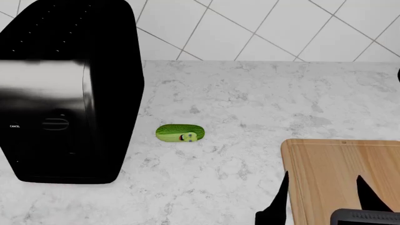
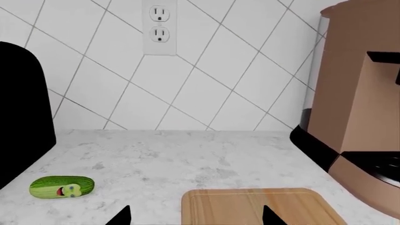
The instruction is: Place the pickle and the onion on separate cutting boards.
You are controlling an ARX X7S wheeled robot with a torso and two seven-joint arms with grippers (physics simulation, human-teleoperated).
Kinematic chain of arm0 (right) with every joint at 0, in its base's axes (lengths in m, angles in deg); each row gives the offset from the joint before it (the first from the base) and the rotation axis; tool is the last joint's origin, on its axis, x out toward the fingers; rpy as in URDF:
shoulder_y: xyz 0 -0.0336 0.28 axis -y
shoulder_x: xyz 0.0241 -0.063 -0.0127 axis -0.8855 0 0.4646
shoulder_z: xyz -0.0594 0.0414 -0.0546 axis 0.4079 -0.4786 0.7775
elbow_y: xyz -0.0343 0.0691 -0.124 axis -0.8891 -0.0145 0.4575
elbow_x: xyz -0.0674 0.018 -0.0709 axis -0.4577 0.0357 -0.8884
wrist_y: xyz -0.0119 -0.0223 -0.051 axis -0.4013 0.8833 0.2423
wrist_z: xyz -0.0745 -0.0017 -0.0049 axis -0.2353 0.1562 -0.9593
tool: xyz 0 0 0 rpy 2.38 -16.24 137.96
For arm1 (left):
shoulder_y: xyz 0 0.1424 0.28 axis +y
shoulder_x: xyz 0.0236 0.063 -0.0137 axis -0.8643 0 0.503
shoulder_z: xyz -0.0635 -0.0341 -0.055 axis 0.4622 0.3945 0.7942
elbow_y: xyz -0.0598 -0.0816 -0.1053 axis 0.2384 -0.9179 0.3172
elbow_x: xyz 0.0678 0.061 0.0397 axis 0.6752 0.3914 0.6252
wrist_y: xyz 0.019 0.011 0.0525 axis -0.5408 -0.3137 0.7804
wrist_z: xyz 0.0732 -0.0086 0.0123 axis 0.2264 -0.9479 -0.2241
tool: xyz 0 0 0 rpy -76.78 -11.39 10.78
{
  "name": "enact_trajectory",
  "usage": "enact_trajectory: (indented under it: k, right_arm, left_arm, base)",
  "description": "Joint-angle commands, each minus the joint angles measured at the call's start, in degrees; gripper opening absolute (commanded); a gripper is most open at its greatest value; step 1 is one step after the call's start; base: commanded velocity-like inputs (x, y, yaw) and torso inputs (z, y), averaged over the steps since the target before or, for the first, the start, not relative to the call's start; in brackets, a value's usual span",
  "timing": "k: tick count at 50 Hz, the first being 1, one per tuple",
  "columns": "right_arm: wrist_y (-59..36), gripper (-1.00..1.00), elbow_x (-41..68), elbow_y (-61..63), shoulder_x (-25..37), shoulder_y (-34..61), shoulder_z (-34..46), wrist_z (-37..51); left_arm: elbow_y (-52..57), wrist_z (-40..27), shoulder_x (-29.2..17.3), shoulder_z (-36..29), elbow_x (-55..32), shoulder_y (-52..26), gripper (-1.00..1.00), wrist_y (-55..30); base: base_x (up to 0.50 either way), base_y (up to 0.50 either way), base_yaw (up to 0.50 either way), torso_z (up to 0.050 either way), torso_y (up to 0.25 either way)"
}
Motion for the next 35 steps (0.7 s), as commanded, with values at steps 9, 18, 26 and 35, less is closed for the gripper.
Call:
enact_trajectory:
  k: [9, 18, 26, 35]
  right_arm:
    - [0.55, 1.0, 0.65, -0.74, -0.14, -0.34, -0.35, 0.26]
    - [1.77, 1.0, 1.0, -1.55, -0.29, -0.97, 0.1, 0.36]
    - [1.7, 1.0, 1.01, -1.87, -0.13, -0.97, 1.7, 0.84]
    - [2.47, 1.0, 1.17, -2.38, 0.05, -1.37, 1.91, 1.13]
  left_arm:
    - [-22.93, 8.59, -1.78, -19.74, 12.62, -16.99, -1.0, 2.88]
    - [-27.01, 9.98, 0.09, -23.15, 15.02, -18.62, -1.0, 3.45]
    - [-26.39, 10.76, 0.27, -25.01, 15.77, -17.88, -1.0, 3.23]
    - [-29.88, 13.32, 1.65, -27.3, 17.66, -15.96, -1.0, 5.84]
  base:
    - [0.0, 0.0, 0.0, 0.0, 0.0]
    - [0.0, 0.0, 0.0, 0.0, 0.0]
    - [0.0, 0.0, 0.0, 0.0, 0.0]
    - [0.0, 0.0, 0.0, 0.0, 0.001]
